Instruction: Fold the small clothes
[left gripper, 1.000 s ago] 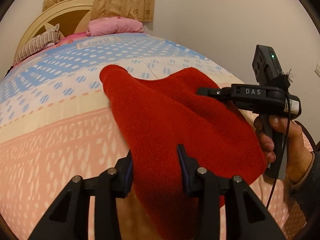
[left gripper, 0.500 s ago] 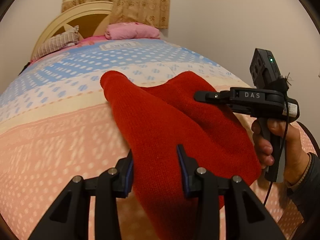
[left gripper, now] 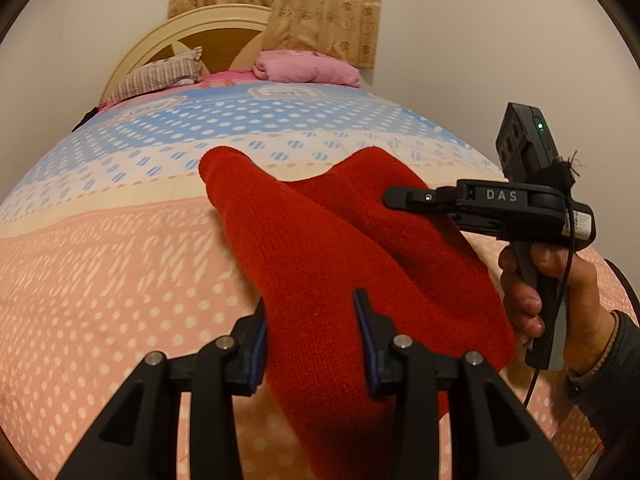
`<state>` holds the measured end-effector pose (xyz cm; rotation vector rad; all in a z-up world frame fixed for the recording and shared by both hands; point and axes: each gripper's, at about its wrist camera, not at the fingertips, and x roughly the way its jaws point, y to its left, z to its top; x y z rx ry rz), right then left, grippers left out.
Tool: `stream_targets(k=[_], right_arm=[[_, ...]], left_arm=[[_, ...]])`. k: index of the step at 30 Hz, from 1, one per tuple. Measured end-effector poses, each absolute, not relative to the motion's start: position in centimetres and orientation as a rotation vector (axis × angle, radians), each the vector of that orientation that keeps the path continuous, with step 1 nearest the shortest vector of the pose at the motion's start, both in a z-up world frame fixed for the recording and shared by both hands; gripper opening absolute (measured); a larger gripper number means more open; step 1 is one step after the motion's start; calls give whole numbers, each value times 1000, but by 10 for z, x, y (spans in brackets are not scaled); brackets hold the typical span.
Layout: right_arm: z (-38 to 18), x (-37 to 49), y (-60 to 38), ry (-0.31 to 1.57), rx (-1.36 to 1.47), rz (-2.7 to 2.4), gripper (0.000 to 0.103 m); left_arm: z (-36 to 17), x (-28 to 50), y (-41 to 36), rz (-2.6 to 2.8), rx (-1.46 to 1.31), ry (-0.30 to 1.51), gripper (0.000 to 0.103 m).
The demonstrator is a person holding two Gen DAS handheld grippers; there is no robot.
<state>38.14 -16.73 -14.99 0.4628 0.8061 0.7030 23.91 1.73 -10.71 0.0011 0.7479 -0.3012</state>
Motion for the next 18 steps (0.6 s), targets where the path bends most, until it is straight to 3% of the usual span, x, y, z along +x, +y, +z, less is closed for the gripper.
stream_targets(k=[18], right_arm=[[-156, 376, -97, 840, 440, 810, 26]], left_arm=[[-111, 208, 71, -224, -49, 722, 40]])
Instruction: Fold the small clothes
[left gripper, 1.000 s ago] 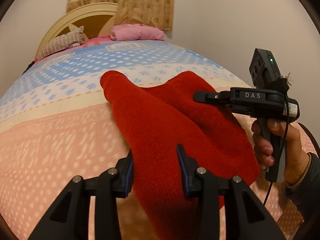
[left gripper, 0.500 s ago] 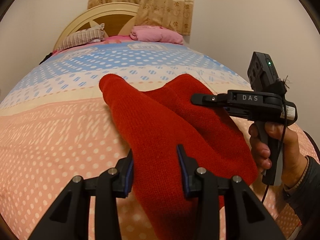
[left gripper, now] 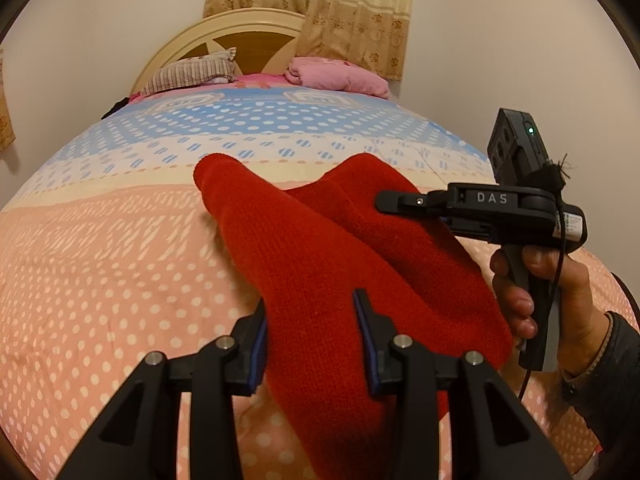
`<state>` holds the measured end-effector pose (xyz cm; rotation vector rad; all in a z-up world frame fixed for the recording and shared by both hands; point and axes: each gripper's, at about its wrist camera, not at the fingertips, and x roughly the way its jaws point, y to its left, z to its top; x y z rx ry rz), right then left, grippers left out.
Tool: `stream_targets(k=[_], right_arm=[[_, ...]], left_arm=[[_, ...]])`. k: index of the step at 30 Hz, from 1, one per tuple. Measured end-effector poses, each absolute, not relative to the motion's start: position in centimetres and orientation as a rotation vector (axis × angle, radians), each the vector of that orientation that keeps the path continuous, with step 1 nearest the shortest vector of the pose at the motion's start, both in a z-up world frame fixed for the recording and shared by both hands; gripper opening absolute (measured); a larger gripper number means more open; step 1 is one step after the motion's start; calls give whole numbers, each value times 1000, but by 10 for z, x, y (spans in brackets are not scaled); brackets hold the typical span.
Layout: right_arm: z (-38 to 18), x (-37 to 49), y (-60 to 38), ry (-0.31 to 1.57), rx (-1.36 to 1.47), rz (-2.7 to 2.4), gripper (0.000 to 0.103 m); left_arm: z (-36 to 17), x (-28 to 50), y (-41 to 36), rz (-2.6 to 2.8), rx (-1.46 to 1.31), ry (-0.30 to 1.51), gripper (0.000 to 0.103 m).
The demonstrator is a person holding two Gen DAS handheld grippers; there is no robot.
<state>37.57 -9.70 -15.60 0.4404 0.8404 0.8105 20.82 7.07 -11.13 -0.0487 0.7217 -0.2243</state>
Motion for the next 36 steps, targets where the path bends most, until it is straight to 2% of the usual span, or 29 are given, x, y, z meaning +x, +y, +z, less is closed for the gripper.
stream_targets(k=[36], right_arm=[[-160, 369, -1, 919, 355, 961, 26]], left_arm=[[-128, 162, 136, -107, -135, 718, 40]])
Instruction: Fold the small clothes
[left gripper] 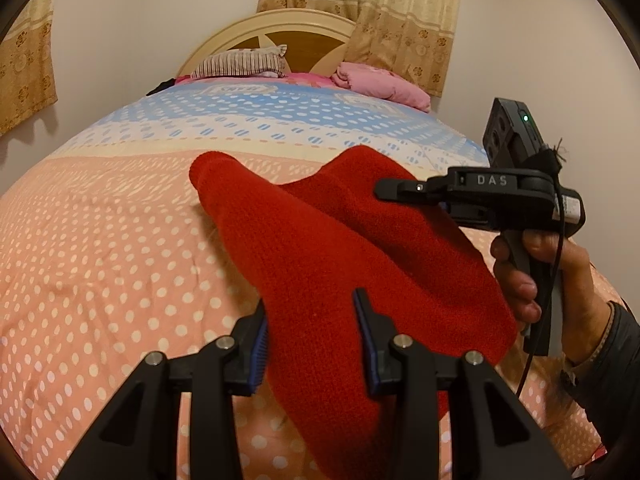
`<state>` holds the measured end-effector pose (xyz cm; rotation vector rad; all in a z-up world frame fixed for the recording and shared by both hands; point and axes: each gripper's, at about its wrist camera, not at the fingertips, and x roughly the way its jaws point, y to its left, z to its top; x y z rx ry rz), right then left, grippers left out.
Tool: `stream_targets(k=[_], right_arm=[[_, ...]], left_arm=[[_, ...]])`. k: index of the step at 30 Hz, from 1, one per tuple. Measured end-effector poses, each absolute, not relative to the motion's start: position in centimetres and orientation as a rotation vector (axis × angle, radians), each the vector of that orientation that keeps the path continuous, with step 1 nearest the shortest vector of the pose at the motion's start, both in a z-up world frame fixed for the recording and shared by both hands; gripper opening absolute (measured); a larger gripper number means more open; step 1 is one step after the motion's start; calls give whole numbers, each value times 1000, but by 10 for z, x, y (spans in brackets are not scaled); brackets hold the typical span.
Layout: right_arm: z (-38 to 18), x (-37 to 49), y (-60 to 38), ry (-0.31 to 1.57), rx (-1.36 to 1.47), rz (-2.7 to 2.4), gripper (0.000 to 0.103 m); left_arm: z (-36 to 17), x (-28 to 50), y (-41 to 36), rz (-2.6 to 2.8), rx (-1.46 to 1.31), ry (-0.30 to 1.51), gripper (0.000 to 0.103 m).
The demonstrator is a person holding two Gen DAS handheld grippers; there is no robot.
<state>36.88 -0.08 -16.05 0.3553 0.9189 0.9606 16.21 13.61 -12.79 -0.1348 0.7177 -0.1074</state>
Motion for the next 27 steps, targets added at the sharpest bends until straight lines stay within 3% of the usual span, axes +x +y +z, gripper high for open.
stream_targets(k=[15, 22, 27], right_arm=[[-169, 372, 3, 943, 357, 954, 26], [-183, 376, -4, 969, 368, 903, 26], [-187, 378, -6, 985, 361, 866, 28]], left_arm=[[-145, 156, 148, -101, -155, 738, 41], [-149, 159, 148, -47, -134, 746, 67], [-146, 161, 151, -27, -124, 747, 73]])
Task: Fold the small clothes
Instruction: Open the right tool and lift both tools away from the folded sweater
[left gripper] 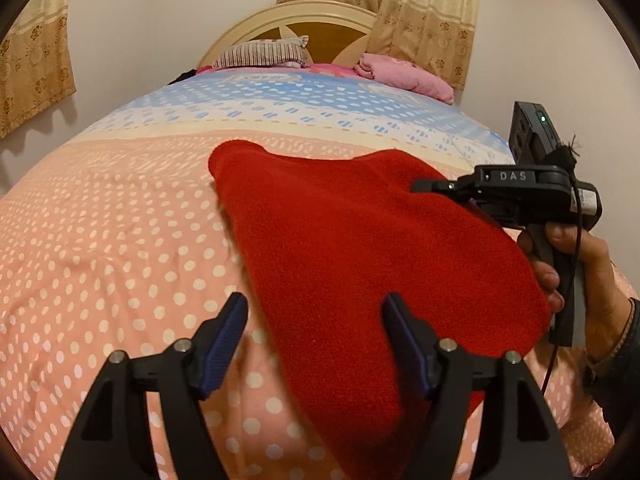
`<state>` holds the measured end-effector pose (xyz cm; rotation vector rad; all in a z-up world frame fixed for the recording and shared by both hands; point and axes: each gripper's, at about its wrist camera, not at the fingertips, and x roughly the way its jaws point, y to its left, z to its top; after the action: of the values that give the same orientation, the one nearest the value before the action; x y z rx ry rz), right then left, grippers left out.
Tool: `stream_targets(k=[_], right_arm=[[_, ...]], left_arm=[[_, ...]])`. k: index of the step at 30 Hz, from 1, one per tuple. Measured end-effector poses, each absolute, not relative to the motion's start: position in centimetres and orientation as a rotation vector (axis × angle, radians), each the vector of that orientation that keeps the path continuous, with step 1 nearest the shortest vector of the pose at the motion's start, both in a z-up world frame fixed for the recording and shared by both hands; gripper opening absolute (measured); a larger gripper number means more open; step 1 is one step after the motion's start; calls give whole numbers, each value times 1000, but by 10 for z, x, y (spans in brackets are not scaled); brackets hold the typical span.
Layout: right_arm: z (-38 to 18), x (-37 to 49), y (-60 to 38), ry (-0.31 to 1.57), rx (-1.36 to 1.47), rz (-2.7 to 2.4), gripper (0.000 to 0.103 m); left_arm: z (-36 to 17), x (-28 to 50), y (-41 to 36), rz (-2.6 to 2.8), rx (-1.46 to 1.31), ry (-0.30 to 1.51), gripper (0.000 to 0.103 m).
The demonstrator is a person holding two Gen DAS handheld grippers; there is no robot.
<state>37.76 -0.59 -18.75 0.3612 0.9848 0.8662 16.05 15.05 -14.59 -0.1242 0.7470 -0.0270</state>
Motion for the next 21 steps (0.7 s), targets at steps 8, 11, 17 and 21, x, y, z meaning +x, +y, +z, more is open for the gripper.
stream_targets(k=[8, 11, 17, 21], right_arm=[[-153, 358, -17, 859, 323, 822, 30], [-124, 340, -18, 771, 311, 867, 31], [-121, 306, 6, 795, 243, 1037, 38], [-154, 297, 13, 884, 177, 999, 38]], left_arm=[[-127, 163, 160, 28, -99, 683, 84], [-123, 167, 167, 48, -118, 664, 84], [-142, 190, 176, 150, -76, 717, 94], [-161, 189, 184, 157, -107, 755, 96]])
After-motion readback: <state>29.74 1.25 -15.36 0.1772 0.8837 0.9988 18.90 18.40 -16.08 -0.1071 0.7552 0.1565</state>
